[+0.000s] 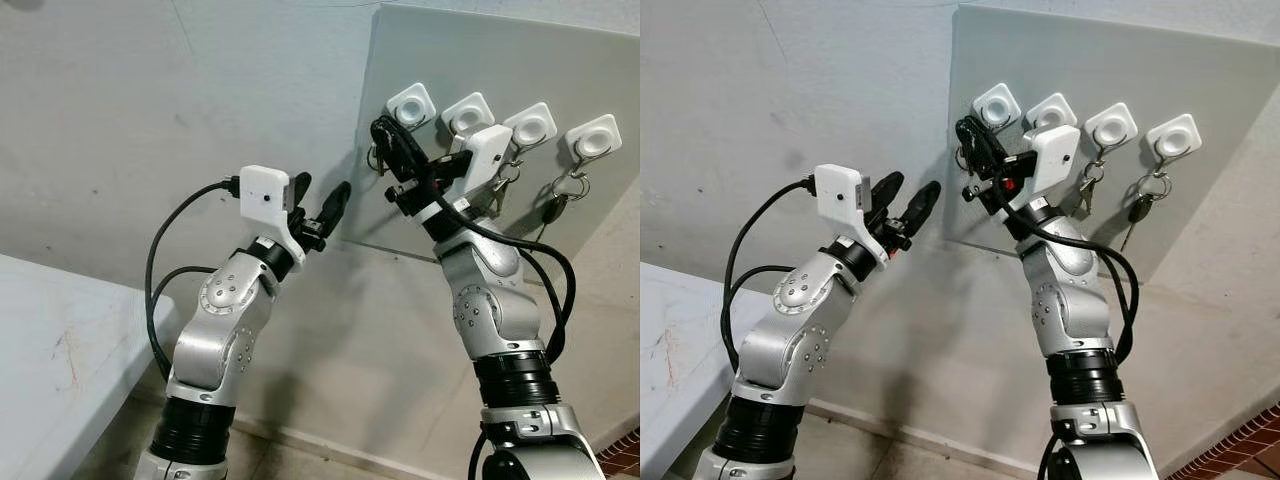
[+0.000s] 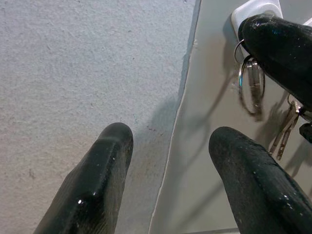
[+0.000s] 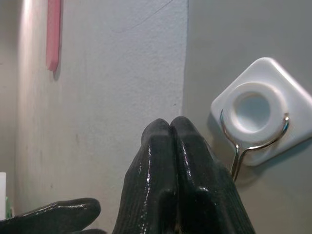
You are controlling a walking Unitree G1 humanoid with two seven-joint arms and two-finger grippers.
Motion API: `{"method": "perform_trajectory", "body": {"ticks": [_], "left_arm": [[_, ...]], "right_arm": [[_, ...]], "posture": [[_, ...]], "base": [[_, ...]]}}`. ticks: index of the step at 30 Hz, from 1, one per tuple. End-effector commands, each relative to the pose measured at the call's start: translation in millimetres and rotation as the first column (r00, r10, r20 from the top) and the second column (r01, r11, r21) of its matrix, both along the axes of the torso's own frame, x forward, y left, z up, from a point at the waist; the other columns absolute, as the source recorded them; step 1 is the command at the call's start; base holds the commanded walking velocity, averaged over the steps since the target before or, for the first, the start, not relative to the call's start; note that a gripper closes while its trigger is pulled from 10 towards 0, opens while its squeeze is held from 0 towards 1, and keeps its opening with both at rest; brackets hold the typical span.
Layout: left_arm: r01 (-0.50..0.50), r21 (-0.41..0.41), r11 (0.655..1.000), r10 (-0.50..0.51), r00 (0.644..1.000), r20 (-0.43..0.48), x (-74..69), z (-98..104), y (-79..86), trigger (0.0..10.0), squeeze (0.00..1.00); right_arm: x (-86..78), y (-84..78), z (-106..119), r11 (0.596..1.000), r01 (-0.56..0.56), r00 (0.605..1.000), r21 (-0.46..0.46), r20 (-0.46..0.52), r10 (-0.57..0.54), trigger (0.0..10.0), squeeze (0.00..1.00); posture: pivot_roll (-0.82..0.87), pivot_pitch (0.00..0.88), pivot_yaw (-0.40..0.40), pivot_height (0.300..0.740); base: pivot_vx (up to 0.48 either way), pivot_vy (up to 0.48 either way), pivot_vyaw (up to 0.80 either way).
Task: Hang keys on a hook
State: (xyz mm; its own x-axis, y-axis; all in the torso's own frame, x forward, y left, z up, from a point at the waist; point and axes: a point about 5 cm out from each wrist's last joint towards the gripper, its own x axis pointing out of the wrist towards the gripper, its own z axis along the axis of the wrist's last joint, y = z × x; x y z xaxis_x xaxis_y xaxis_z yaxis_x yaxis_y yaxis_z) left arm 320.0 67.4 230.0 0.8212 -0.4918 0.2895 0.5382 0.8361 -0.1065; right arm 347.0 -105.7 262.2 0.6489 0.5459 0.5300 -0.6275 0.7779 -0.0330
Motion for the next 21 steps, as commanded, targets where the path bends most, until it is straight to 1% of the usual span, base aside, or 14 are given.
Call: {"method": "perform_trajectory", "body": {"ticks": [1, 3, 4, 5, 14, 21], "left_arm": [[0.004, -0.007, 1.000, -0.004, 1.000, 0.018, -1.0, 8, -2.2, 10.0, 0.00], [0.005, -0.008, 1.000, -0.005, 1.000, 0.017, -1.0, 8, -2.1, 10.0, 0.00], [0.006, -0.008, 1.000, -0.006, 1.000, 0.018, -0.9, 8, -2.4, 10.0, 0.00], [0.007, -0.008, 1.000, -0.007, 1.000, 0.016, -0.7, 8, -2.4, 10.0, 0.00], [0.004, -0.010, 1.000, -0.004, 1.000, 0.016, -0.7, 8, -2.6, 10.0, 0.00], [0.002, -0.010, 1.000, -0.002, 1.000, 0.015, -1.3, 8, -2.5, 10.0, 0.00]], "right_arm": [[-0.5, 0.9, -4, 1.000, -0.008, 1.000, -0.015, -0.008, 0.008, 10.0, 0.00], [-0.7, 1.1, -5, 1.000, -0.013, 1.000, -0.014, -0.015, 0.013, 10.0, 0.00], [-0.6, 1.1, -6, 1.000, -0.018, 1.000, -0.012, -0.022, 0.018, 10.0, 0.08], [-0.6, 0.3, -7, 1.000, -0.016, 1.000, -0.002, -0.026, 0.016, 10.0, 1.00], [-0.8, -2.9, -11, 1.000, 0.003, 0.999, -0.002, -0.033, -0.003, 10.0, 1.00], [-3.8, -2.0, -17, 1.000, 0.000, 0.999, 0.006, -0.044, 0.000, 10.0, 1.00]], "posture": [[-0.01, 0.003, -0.051, 0.740], [-0.01, 0.003, -0.051, 0.740], [-0.01, 0.005, -0.052, 0.740], [-0.01, 0.005, -0.052, 0.740], [-0.01, 0.005, -0.053, 0.740], [-0.01, 0.002, -0.052, 0.740]], "base": [[0.000, 0.000, 0.00], [0.000, 0.000, 0.00], [0.000, 0.000, 0.00], [0.000, 0.000, 0.00], [0.000, 0.000, 0.00], [0.000, 0.000, 0.00]]}}
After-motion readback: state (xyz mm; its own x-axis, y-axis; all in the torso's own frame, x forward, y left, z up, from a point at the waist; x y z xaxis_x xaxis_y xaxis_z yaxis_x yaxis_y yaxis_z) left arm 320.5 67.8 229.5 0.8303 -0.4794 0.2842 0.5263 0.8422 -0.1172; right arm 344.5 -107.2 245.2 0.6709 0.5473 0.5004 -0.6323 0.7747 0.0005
